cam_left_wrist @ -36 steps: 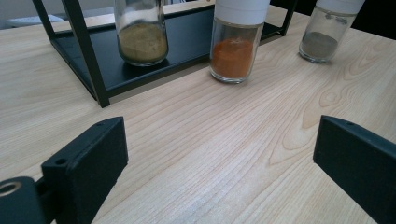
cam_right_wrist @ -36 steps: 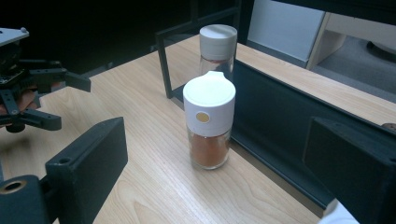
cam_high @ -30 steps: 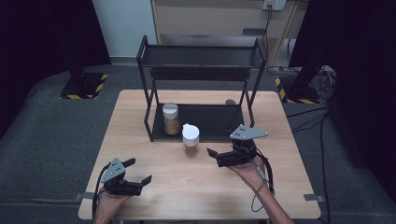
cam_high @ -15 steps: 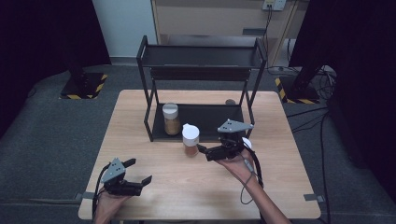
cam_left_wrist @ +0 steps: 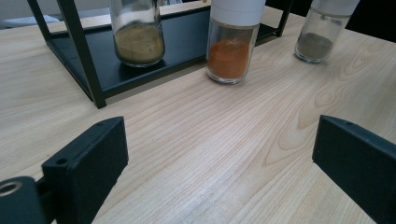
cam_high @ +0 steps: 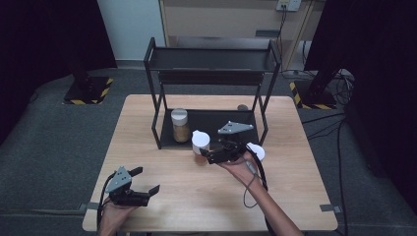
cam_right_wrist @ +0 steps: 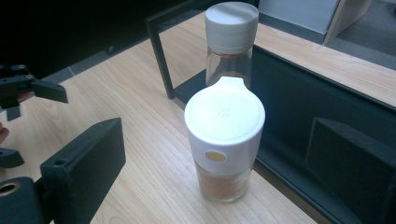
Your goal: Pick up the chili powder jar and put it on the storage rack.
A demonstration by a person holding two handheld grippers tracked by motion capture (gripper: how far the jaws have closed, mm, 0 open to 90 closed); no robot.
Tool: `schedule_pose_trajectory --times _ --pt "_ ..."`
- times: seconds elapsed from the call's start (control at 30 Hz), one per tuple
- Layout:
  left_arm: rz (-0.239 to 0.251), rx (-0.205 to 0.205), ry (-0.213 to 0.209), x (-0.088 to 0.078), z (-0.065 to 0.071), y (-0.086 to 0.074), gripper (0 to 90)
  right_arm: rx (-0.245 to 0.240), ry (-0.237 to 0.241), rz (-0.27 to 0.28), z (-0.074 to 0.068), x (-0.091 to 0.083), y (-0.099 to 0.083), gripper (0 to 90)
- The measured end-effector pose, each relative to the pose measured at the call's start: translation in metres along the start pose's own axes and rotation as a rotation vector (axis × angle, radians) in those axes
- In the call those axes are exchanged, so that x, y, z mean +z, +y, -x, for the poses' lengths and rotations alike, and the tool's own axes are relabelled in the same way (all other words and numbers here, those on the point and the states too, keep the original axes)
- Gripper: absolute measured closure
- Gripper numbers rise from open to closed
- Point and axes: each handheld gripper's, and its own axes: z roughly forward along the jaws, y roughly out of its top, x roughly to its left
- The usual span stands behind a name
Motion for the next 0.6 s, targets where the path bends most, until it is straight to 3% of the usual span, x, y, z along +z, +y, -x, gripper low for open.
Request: schedule_pose_trajectory --times 0.6 --pt "0.004 -0.002 -0.004 -0.001 -0.001 -0.001 2.6 -0.017 -0.029 -0.089 -0.002 0.045 0.013 6.6"
